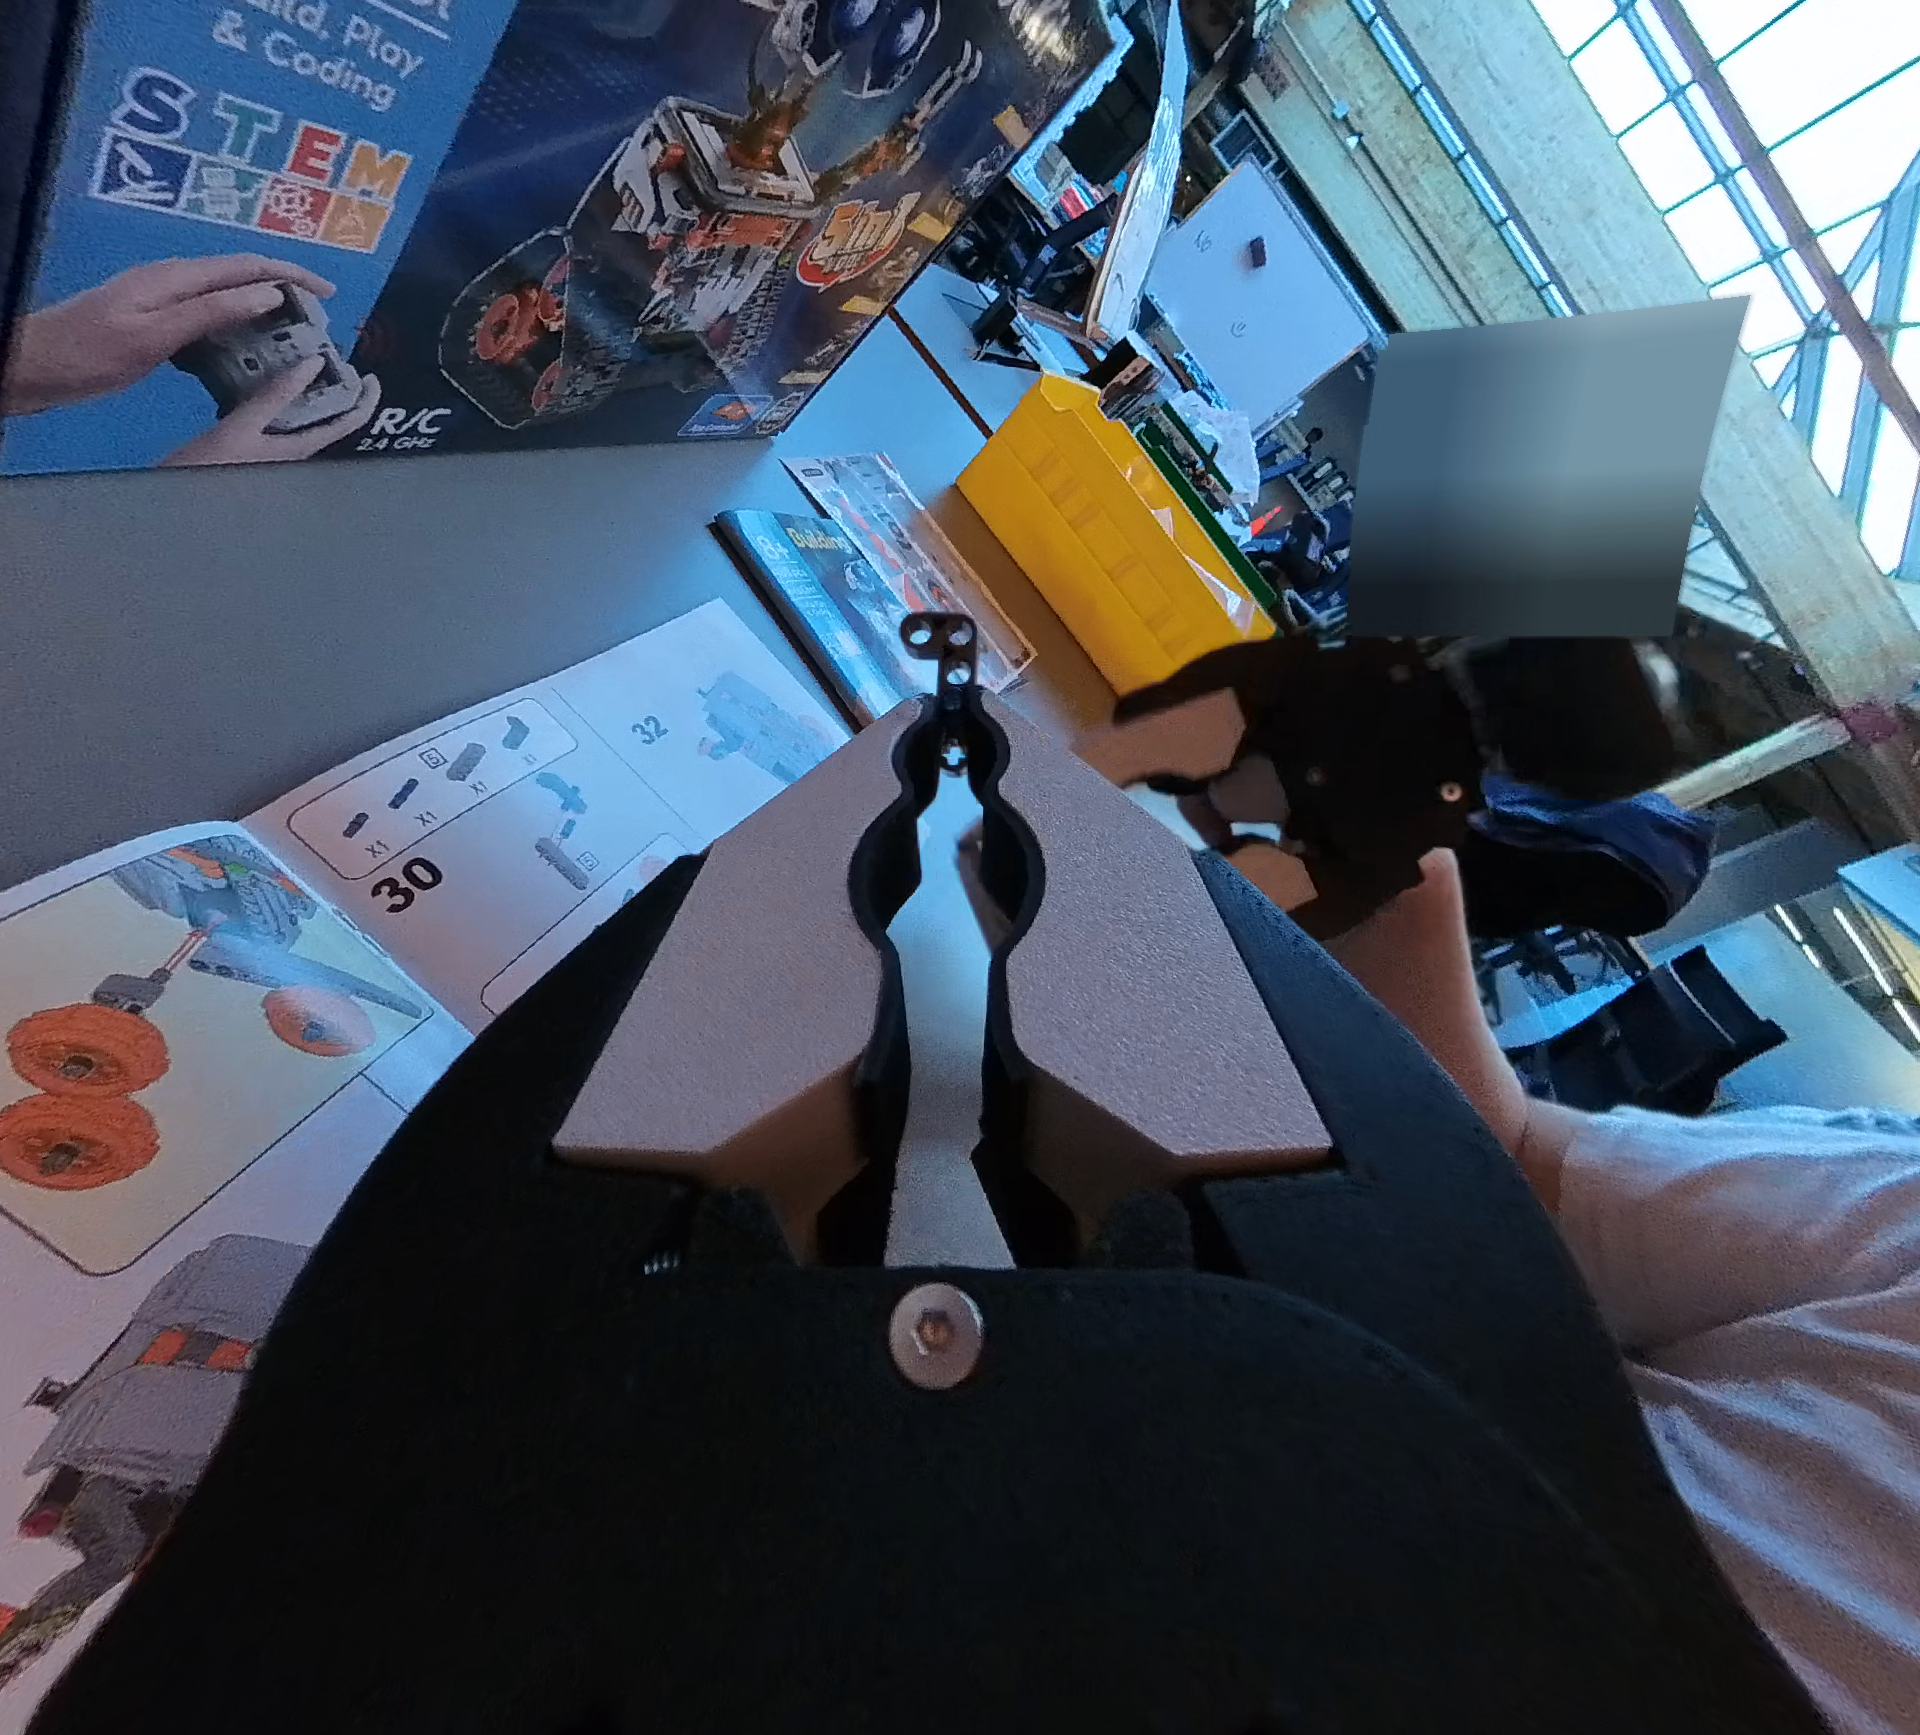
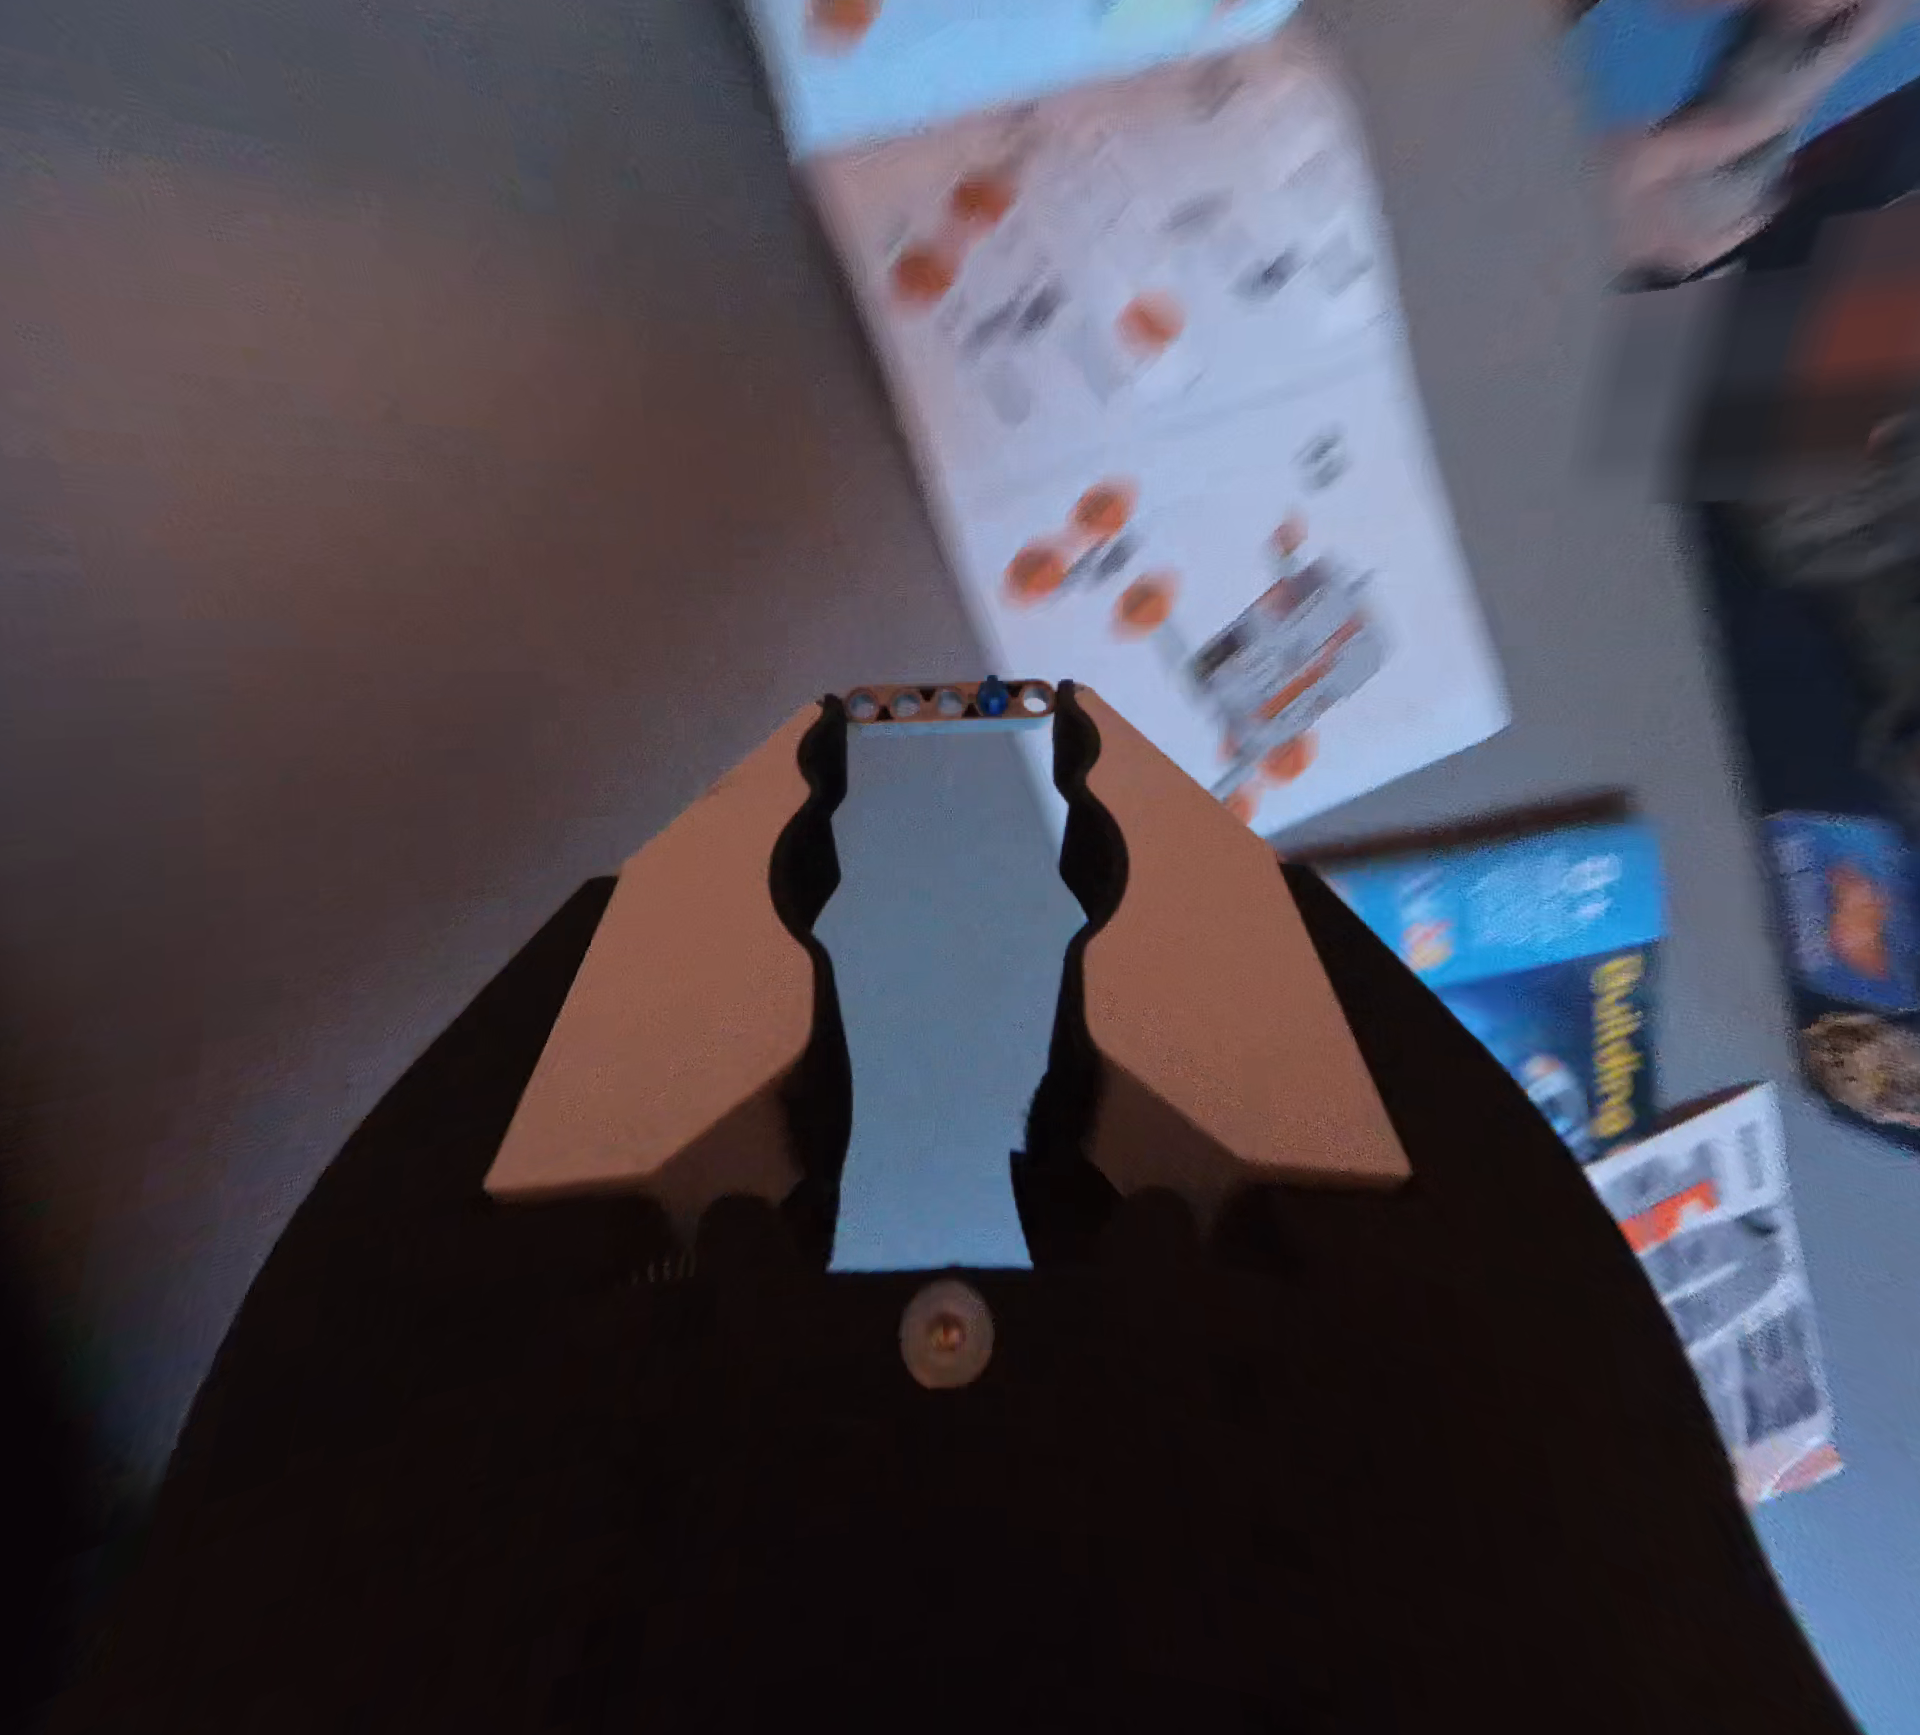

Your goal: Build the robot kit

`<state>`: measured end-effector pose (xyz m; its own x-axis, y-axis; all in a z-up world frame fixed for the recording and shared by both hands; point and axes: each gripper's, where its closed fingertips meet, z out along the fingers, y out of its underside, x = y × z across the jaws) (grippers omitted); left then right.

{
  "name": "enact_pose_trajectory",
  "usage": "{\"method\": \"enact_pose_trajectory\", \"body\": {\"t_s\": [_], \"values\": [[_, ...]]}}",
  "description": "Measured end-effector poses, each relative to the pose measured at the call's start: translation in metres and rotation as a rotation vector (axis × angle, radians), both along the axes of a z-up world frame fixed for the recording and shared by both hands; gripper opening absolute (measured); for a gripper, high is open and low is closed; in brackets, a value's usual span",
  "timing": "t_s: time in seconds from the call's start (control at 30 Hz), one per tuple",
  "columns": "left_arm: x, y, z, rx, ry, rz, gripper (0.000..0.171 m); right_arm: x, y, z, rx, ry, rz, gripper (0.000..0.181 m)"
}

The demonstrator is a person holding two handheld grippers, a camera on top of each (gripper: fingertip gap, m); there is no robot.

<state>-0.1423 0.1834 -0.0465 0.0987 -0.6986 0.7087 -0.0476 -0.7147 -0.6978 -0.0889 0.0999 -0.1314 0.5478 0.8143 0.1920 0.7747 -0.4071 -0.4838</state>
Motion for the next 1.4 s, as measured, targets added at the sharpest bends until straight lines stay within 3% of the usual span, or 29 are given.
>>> {"method": "enact_pose_trajectory", "body": {"t_s": [0.1,0.2,0.43,0.63,0.8,1.13,1.4], "values": [[-0.006,0.001,0.004,0.003,-0.008,0.000,0.001,0.023,-0.048,-0.018,-0.206,-0.059,0.028,0.039],[-0.010,0.004,0.002,0.001,0.002,0.005,0.001,0.026,-0.068,-0.030,-0.308,-0.124,0.045,0.040],[-0.013,0.008,-0.004,-0.033,-0.002,0.003,0.001,0.004,-0.062,-0.033,-0.240,-0.137,0.112,0.044],[-0.014,0.008,-0.004,-0.033,0.001,-0.004,0.001,0.001,-0.065,-0.031,-0.119,0.061,0.157,0.048],[-0.013,0.007,-0.006,-0.036,0.012,-0.008,0.001,-0.001,-0.061,-0.033,-0.153,0.114,0.141,0.041],[-0.011,0.003,-0.007,-0.020,0.029,-0.019,0.001,0.004,-0.060,-0.033,-0.176,0.124,0.079,0.044],[-0.007,0.003,-0.015,-0.035,0.043,-0.034,0.001,0.002,-0.054,-0.033,-0.153,0.167,0.129,0.040]]}}
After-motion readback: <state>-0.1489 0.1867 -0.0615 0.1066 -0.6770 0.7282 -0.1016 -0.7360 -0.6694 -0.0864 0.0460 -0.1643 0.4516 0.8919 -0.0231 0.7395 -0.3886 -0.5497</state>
